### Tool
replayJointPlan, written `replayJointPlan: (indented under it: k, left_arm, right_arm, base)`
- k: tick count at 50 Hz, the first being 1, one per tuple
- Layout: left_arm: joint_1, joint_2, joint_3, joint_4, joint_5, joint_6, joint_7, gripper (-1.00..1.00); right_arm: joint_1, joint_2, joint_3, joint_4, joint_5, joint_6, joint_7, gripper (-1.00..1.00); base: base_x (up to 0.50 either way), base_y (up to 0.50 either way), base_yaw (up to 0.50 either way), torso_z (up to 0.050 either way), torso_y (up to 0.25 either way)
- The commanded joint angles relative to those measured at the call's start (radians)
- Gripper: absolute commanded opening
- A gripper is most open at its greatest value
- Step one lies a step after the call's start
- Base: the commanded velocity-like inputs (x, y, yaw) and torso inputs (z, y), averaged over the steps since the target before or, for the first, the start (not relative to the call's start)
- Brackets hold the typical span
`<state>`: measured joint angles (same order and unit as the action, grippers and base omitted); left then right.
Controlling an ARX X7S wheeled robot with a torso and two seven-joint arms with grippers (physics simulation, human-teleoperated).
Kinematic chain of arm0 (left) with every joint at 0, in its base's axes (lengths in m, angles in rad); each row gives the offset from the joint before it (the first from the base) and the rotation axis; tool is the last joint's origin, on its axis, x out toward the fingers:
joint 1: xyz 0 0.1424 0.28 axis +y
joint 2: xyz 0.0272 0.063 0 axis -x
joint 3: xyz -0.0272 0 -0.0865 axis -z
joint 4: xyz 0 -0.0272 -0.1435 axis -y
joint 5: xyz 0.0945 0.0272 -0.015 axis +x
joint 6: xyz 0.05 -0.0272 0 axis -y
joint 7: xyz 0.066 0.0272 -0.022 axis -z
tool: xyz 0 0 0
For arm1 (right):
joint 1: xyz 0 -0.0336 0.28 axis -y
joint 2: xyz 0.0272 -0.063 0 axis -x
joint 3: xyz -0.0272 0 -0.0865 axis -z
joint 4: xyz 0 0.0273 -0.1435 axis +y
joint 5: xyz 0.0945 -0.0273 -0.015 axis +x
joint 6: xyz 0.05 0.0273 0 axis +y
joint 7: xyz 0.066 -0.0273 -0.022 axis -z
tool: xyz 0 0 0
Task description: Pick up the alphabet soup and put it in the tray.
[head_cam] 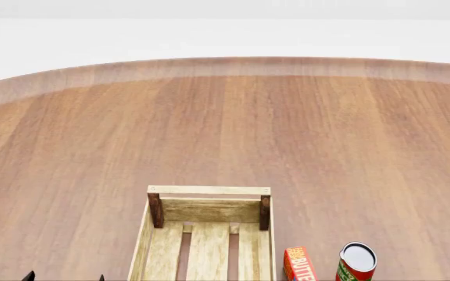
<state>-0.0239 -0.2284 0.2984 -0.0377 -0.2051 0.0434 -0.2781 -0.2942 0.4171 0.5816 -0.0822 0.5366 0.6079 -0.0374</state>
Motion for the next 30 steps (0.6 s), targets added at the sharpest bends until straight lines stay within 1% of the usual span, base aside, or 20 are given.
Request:
replayJointPlan:
  k: [1, 5, 6, 22, 30]
  left_arm:
    - [-0.002, -0.003, 0.004, -0.002, -0.003, 0.002, -0.003, 1.0]
    - [-0.004, -0.003, 0.006, -0.005, -0.004, 0.003, -0.003, 1.0]
    - [-0.006, -0.003, 0.006, -0.008, -0.005, 0.004, -0.003, 1.0]
    - [-0.001, -0.01, 0.013, 0.004, -0.01, 0.001, -0.011, 1.0]
    - [0.0, -0.012, 0.017, 0.005, -0.011, 0.003, -0.014, 1.0]
  right_arm:
    - [0.007, 0.0, -0.009, 0.022, 0.002, -0.008, -0.006, 1.0]
    - [0.005, 0.001, -0.008, 0.021, 0.002, -0.01, -0.006, 1.0]
    - [0.003, 0.002, -0.006, 0.013, 0.005, -0.006, -0.006, -1.0]
    - [-0.007, 0.009, 0.009, -0.067, 0.03, 0.027, 0.015, -1.0]
    - [-0.012, 0.016, 0.014, -0.197, 0.075, 0.084, 0.036, -1.0]
  base:
    - [0.0, 0.0, 0.0, 0.0, 0.0]
    - [0.0, 0.0, 0.0, 0.0, 0.0]
    - [0.0, 0.0, 0.0, 0.0, 0.0]
    - [0.0, 0.0, 0.0, 0.0, 0.0]
    - [0.0, 0.0, 0.0, 0.0, 0.0]
